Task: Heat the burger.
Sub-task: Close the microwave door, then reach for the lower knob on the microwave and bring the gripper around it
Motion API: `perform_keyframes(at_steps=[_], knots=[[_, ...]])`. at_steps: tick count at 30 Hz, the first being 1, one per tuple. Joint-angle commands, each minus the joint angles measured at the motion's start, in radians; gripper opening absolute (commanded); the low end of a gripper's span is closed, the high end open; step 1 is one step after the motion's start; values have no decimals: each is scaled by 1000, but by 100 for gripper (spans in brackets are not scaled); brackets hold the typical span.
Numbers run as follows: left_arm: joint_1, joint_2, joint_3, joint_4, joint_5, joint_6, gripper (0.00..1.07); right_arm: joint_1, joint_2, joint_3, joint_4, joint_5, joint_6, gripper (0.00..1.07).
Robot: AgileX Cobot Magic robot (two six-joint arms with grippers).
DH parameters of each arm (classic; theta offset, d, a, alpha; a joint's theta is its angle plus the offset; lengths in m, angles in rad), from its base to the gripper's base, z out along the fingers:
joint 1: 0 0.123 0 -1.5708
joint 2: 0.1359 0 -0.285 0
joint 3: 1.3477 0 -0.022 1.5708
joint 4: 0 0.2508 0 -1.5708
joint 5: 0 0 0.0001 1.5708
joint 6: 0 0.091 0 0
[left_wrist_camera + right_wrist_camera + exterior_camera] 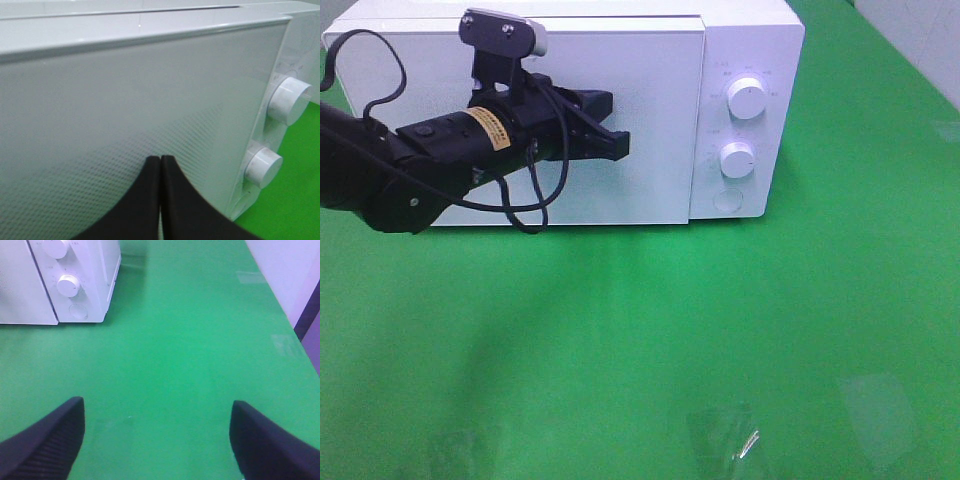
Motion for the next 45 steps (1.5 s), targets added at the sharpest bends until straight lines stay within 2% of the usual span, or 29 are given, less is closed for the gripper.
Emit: perform_keyframes(at_steps=[1, 8, 13, 19, 20, 21, 22, 23, 24, 25, 26, 27, 28, 29, 31, 34, 39, 40, 41, 43, 44, 45], knots=[[13, 22, -78, -122, -1, 1, 0, -4, -27, -1, -2, -11, 6, 76], [-4, 65, -159, -125, 47, -2, 0, -4, -27, -1, -2, -11, 6, 76], [-16, 62, -162, -123, 47, -6, 0, -4, -27, -1, -2, -11, 6, 76], [-76, 22, -129, -121, 93, -6, 0, -4, -27, -1, -2, -11, 9, 76], [-97, 4, -109, -122, 127, -7, 5, -4, -27, -1, -2, -11, 9, 76], [-97, 4, -109, -122, 127, -7, 5, -4, -27, -1, -2, -11, 9, 76], [-116, -21, -84, -121, 173, -7, 11, -4, -27, -1, -2, -11, 9, 76], [-133, -45, -58, -105, 197, -7, 27, -4, -27, -1, -2, -11, 9, 76], [-133, -45, -58, -105, 197, -7, 27, -4, -27, -1, -2, -11, 9, 76], [-140, -58, -42, -87, 204, -7, 37, -4, -27, -1, -2, -11, 9, 76], [-140, -58, -42, -87, 204, -7, 37, -4, -27, -1, -2, -11, 9, 76], [-162, -84, -7, -69, 204, -7, 70, -4, -27, -1, -2, -11, 9, 76], [-162, -84, -7, -69, 204, -7, 70, -4, -27, -1, -2, -11, 9, 76], [-187, -106, 26, -67, 212, -6, 97, -4, -27, -1, -2, -11, 9, 76], [-204, -130, 59, -64, 226, -7, 101, -4, -27, -1, -2, -11, 9, 76], [-236, -182, 123, -64, 272, -7, 101, -4, -27, -1, -2, -11, 9, 76], [-248, -228, 164, -64, 324, -7, 101, -4, -27, -1, -2, -11, 9, 76], [-249, -261, 176, -61, 397, -7, 101, -4, -27, -1, -2, -11, 9, 76], [-249, -261, 176, -61, 397, -7, 101, -4, -27, -1, -2, -11, 9, 76], [-244, -336, 161, -57, 640, -6, 101, -4, -27, -1, -2, -11, 9, 76], [-244, -336, 161, -57, 640, -6, 101, -4, -27, -1, -2, -11, 9, 76], [-227, -362, 147, -59, 766, -7, 101, -4, -27, -1, -2, -11, 9, 76]])
